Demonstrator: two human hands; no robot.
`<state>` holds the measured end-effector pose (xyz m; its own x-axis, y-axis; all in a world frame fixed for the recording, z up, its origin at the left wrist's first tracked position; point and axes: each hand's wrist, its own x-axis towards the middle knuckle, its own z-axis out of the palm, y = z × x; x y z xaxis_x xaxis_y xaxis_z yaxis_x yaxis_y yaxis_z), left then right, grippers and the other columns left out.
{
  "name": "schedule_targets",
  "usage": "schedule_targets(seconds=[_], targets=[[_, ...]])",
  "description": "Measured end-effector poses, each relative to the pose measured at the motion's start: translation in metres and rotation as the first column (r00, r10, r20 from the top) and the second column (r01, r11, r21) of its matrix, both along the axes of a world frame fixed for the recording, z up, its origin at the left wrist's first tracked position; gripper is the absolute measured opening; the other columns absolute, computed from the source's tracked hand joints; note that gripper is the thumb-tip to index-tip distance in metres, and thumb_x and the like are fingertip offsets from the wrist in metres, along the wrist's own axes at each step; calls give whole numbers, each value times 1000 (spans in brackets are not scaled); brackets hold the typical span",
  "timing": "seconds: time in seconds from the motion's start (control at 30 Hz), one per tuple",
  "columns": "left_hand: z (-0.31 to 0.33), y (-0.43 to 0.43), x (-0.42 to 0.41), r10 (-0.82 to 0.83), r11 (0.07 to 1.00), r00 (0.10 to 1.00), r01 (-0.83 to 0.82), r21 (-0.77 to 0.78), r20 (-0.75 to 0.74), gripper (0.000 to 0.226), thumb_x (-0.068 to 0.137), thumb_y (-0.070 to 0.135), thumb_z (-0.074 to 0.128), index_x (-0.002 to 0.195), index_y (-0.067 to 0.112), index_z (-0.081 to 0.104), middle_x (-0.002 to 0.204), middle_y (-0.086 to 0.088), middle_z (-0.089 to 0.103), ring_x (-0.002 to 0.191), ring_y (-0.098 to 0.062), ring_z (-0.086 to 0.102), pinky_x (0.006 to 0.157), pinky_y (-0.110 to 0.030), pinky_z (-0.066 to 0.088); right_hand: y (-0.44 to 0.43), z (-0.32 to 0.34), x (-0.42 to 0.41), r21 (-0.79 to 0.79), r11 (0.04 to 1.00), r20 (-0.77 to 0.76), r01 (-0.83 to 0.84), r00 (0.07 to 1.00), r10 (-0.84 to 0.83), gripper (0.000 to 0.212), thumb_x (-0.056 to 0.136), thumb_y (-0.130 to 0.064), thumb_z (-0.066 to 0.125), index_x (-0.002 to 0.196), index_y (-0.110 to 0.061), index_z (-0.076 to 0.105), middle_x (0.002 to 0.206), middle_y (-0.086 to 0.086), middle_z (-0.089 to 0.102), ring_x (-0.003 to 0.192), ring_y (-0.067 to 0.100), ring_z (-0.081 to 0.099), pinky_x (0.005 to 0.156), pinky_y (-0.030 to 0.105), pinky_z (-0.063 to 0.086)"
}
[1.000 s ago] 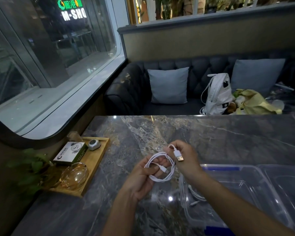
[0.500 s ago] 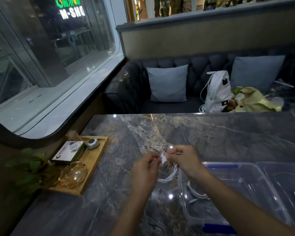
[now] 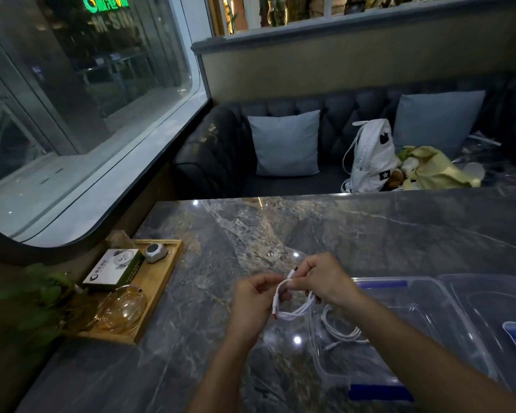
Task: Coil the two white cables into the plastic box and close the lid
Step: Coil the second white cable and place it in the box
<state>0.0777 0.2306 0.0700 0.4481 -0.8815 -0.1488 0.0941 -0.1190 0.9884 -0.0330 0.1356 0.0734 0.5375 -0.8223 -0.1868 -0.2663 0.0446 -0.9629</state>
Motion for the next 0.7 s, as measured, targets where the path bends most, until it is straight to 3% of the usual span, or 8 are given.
schedule_targets(seconds=[0.17,0.3,0.43,0.57,0.7], targets=[[-2,3,2,-117,991,985,123,-43,127,20,72,-1,72,79,18,74,68,4,75,66,-6,67,58,-16,50,1,-1,-3,-18,999,-12,41,999,-41,35,63,1,80,49,-15,52,34,-9,51,33,6,41,35,19,32],[-7,4,-6,43,993,994,-31,-117,101,15,86,12,61,78,10,73,69,-5,74,68,-19,71,63,-24,56,3,1,-2,-94,995,38,21,999,-17,33,62,2,80,67,-19,55,58,-1,47,51,11,44,48,25,36],[-9,2,-10,188,975,980,-194,-110,-60,12,87,7,58,76,6,64,75,-20,70,72,-30,69,67,-32,59,7,4,-3,-183,983,78,-32,996,47,23,63,-4,81,69,-20,64,60,-2,51,56,9,46,55,22,39],[-4,0,-8,201,971,944,-227,-74,-260,5,84,-1,59,85,-5,57,75,-19,68,69,-24,71,60,-26,58,9,5,-9,-221,975,107,-6,994,30,19,68,-8,77,62,-22,66,60,-3,61,51,-2,52,53,13,42],[-3,-5,-13,182,975,889,-218,-40,-420,12,89,2,53,82,-4,60,71,-13,74,72,-24,73,61,-28,59,13,2,-9,-179,977,135,119,986,-95,22,78,-8,68,63,-21,59,62,3,60,63,18,56,63,39,48]])
